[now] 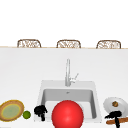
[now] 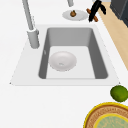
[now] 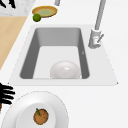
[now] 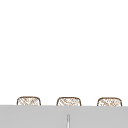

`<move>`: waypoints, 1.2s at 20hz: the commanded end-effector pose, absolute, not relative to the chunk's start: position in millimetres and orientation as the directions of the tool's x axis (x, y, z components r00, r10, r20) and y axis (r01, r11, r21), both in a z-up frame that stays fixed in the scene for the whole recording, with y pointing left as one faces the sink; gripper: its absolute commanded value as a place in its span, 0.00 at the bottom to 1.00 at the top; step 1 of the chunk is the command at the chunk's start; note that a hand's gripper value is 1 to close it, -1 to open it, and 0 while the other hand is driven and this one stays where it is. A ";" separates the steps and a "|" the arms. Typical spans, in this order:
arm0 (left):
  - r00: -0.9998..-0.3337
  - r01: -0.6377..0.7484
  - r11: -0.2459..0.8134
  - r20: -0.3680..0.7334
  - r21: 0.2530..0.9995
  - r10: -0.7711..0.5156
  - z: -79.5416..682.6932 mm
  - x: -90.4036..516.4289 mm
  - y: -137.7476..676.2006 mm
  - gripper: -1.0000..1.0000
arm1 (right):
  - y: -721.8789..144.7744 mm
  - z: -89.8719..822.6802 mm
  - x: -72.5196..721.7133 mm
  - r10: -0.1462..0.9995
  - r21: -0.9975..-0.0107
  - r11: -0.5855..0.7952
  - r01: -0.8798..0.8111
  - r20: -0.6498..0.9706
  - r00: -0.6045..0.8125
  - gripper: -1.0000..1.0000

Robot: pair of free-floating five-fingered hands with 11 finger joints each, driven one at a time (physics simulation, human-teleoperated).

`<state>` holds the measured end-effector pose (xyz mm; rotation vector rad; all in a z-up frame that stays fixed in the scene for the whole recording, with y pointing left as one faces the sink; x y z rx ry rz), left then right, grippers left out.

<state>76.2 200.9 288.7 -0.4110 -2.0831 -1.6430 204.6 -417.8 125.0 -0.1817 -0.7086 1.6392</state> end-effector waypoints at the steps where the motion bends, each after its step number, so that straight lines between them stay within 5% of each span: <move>1: -0.853 0.495 0.245 0.520 0.833 -0.045 288.7 76.2 200.9 0.50 | -434.5 102.7 213.1 0.944 -0.555 -0.093 -0.826 0.214 -0.250 0.00; 20: -0.853 0.495 0.245 0.520 0.833 -0.045 288.7 76.2 200.9 0.50 | -419.4 132.2 198.0 0.966 -0.653 -0.116 -0.749 0.102 -0.238 0.00; 24: -0.853 0.495 0.245 0.520 0.833 -0.045 288.7 76.2 200.9 0.50 | -410.6 128.4 203.6 0.978 -0.589 -0.152 -0.794 0.025 -0.205 0.00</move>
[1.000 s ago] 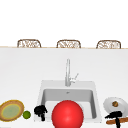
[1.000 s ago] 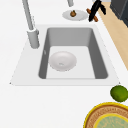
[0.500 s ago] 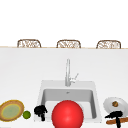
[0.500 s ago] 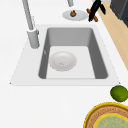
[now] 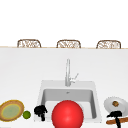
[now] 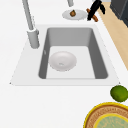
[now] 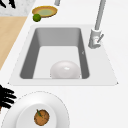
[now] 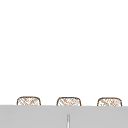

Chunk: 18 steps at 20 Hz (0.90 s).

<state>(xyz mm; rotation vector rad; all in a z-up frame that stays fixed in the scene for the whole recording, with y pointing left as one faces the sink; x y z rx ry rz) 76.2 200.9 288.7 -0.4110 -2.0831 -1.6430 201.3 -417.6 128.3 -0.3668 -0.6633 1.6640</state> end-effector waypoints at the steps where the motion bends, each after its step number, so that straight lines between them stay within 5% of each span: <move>1: -0.853 0.495 0.245 0.520 0.833 -0.045 288.7 76.2 200.9 0.50 | -411.6 128.3 206.3 0.978 -0.581 -0.168 -0.796 0.003 -0.208 0.00; 11: -0.853 0.495 0.245 0.520 0.833 -0.045 288.7 76.2 200.9 0.50 | -401.5 116.4 196.0 0.980 -0.585 -0.187 -0.789 -0.054 -0.192 0.00; 12: -0.853 0.495 0.245 0.520 0.833 -0.045 288.7 76.2 200.9 0.50 | -399.0 116.6 191.4 0.980 -0.596 -0.191 -0.780 -0.067 -0.189 1.00; 18: -0.853 0.495 0.245 0.520 0.833 -0.045 288.7 76.2 200.9 0.50 | -386.0 110.9 180.4 0.969 -0.759 -0.245 -0.604 -0.167 -0.183 1.00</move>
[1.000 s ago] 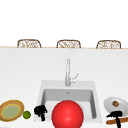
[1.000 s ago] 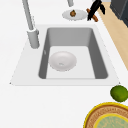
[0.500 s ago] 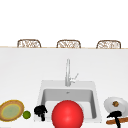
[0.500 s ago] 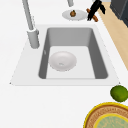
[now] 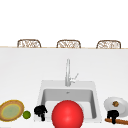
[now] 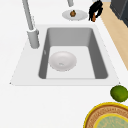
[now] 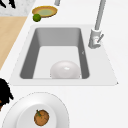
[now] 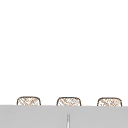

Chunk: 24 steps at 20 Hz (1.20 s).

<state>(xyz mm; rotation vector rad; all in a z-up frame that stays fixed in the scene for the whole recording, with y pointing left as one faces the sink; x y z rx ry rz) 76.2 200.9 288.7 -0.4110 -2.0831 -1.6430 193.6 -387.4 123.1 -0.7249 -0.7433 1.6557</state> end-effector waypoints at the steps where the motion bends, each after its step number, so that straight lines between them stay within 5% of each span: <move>1: -0.853 0.495 0.245 0.520 0.833 -0.045 288.7 76.2 200.9 0.50 | -385.0 110.3 178.8 0.967 -0.774 -0.250 -0.582 -0.175 -0.183 1.00; 8: -0.853 0.495 0.245 0.520 0.833 -0.045 288.7 76.2 200.9 0.50 | -382.5 109.7 189.6 0.977 -0.863 -0.186 -0.469 -0.114 -0.179 1.00; 24: -0.853 0.495 0.245 0.520 0.833 -0.045 288.7 76.2 200.9 0.50 | -294.6 207.3 205.3 0.979 -0.851 -0.190 -0.489 -0.124 -0.164 1.00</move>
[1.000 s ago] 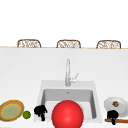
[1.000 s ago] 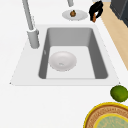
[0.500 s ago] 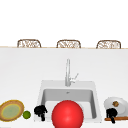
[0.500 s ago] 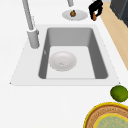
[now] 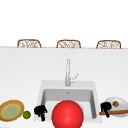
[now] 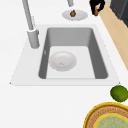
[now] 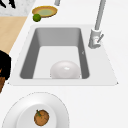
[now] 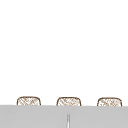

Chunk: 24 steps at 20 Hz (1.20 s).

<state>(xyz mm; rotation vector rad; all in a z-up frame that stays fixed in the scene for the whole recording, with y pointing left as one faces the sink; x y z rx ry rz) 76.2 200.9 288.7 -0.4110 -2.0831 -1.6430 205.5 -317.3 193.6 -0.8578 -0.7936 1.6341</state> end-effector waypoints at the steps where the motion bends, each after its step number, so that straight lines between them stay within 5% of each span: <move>1: -0.853 0.495 0.245 0.520 0.833 -0.045 288.7 76.2 200.9 0.50 | -287.3 212.2 205.9 0.979 -0.853 -0.190 -0.487 -0.125 -0.163 1.00; 24: -0.853 0.495 0.245 0.520 0.833 -0.045 288.7 76.2 200.9 0.50 | -114.9 270.7 246.5 0.986 -0.848 -0.142 -0.510 -0.076 -0.148 1.00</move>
